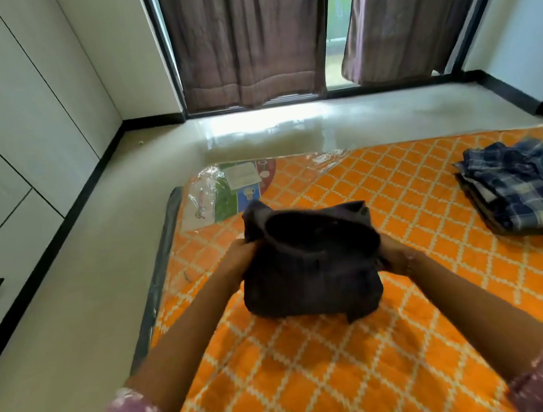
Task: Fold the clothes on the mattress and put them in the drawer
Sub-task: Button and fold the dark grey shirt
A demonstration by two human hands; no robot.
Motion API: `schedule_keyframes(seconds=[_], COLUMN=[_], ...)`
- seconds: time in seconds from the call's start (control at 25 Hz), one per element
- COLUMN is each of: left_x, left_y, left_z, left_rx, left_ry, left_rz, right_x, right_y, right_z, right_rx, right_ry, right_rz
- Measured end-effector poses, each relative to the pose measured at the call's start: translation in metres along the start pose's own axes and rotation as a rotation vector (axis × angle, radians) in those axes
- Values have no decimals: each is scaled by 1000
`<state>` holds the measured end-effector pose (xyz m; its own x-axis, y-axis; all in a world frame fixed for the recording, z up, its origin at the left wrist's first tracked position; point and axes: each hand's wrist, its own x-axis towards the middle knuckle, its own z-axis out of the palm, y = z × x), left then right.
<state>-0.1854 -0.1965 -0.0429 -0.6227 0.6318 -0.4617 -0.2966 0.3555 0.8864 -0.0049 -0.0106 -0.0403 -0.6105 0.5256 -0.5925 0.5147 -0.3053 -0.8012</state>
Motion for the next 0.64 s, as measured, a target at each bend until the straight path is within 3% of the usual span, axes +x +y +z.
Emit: schedule_keyframes(seconds=[0.08,0.16,0.32,0.44,0.56,0.64], left_x=[23,42,45,24,1,-15], left_y=[8,-5,-35,-64,-100,-111], left_z=[8,12,-5,-6,11,21], left_rx=[-196,-220,-256,-319,101,253], left_ry=[101,137,31,25,207,282], left_rz=[-132,-278,-321,-130,271,311], right_x=[27,46,46,20,1,-10], right_y=[3,8,33,66,102,117], right_z=[10,15,10,29,53,54], right_rx=[123,189,56,-126,-342,-364], right_ry=[77,237,383,486,667,742], right_rz=[-3,44,61,-134,-284,-234])
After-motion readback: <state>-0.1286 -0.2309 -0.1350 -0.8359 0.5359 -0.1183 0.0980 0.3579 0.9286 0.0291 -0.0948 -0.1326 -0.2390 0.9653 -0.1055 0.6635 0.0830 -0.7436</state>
